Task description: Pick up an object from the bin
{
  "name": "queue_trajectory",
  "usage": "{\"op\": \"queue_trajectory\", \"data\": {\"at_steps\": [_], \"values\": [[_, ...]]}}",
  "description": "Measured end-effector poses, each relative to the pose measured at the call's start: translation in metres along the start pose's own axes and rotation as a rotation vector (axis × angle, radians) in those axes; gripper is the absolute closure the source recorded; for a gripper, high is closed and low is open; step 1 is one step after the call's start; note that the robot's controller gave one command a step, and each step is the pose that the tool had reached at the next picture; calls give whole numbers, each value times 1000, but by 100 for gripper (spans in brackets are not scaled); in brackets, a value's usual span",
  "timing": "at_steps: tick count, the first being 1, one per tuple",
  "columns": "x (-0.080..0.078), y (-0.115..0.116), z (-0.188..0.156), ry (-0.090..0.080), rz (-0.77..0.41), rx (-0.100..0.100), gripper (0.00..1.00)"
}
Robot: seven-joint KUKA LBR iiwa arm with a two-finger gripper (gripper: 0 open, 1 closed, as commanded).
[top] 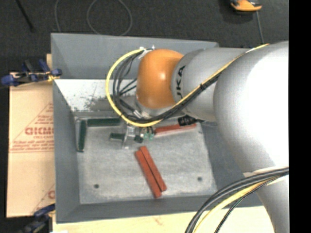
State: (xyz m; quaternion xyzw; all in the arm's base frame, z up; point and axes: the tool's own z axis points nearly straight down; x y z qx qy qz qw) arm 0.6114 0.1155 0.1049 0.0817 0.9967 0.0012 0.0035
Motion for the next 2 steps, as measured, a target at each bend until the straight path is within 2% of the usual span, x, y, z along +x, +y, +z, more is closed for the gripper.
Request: {"op": "queue_trajectory", "data": {"at_steps": [1,2], "values": [[-2,0,-18,0,0,0,100],[-5,0,-71,-3,0,-1,100]]}}
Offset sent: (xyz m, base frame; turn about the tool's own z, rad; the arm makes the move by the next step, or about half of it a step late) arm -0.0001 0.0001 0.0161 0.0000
